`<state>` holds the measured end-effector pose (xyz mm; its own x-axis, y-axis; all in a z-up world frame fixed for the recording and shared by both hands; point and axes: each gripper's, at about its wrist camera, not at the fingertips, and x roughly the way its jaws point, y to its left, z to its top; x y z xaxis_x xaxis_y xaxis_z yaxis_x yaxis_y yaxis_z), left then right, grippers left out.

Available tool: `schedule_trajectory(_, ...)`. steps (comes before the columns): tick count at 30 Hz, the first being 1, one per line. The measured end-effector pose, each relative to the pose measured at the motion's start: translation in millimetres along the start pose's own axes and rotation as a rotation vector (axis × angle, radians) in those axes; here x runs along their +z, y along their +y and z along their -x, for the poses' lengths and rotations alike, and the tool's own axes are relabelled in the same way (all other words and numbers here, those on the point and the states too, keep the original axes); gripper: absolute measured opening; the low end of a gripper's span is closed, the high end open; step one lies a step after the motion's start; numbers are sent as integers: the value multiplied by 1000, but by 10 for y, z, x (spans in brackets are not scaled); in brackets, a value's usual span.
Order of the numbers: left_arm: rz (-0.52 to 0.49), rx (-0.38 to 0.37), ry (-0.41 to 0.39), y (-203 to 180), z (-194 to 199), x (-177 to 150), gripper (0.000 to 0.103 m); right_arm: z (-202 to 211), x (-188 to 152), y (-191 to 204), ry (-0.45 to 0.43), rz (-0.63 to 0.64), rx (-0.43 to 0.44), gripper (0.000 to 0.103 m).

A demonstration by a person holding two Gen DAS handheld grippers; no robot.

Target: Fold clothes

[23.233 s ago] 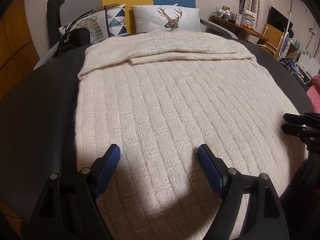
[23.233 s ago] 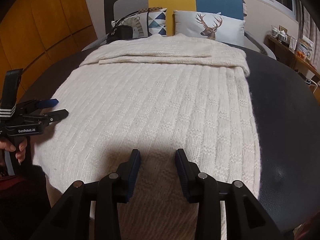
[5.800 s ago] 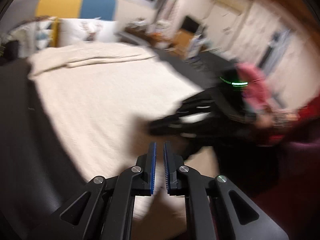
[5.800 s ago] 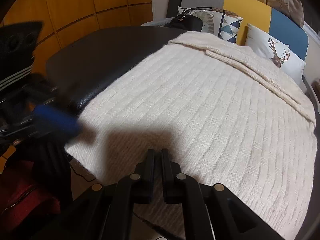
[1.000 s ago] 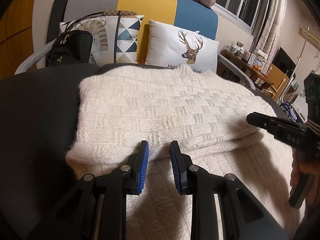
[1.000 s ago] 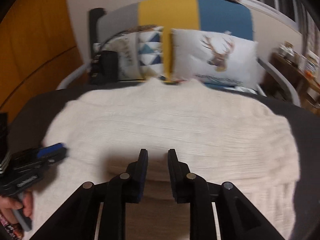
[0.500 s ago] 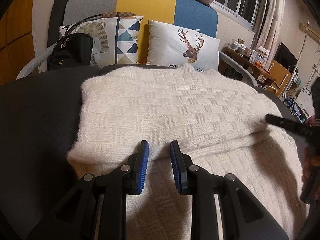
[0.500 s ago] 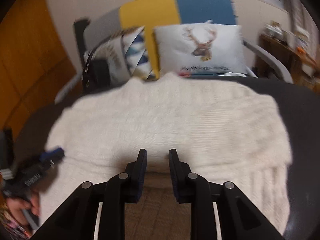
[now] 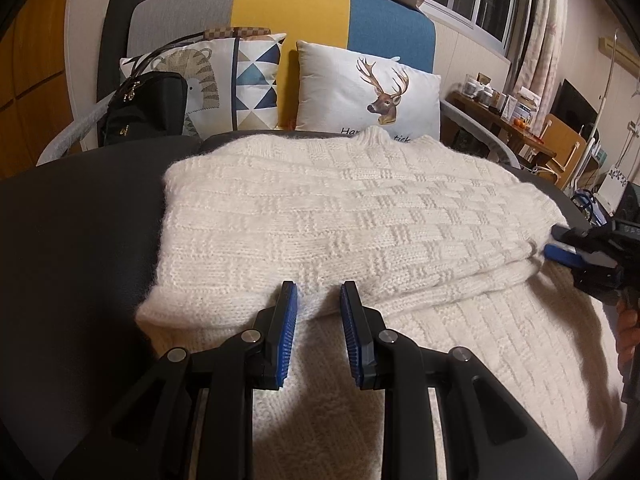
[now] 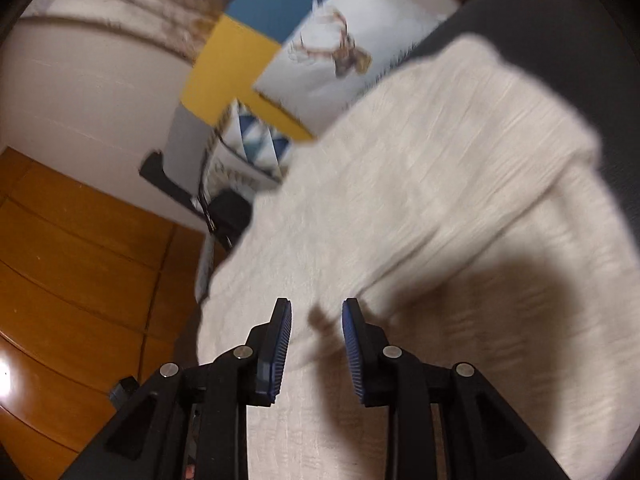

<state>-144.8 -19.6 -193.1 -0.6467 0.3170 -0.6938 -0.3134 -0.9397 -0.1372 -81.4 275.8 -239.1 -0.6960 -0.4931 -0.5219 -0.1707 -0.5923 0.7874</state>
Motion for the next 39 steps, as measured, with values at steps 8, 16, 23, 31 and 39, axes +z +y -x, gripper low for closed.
schedule_trajectory(8, 5, -6, -3, 10, 1, -2, 25, -319, -31, 181, 17, -1, -68, 15)
schedule_trajectory(16, 16, -22, -3, 46, -5, -3, 25, -137, -140, 454, -95, 103, -109, 6)
schedule_trajectory(23, 14, -21, -4, 43, -11, 1, 25, -222, -286, 308, -58, 104, -193, 6)
schedule_trajectory(31, 14, -21, -5, 38, -7, 1, 25, 81, -228, 451, -179, 148, -197, 19)
schedule_trajectory(39, 6, -12, -5, 20, -7, 5, 25, -337, 71, 638, -74, 351, -363, 18)
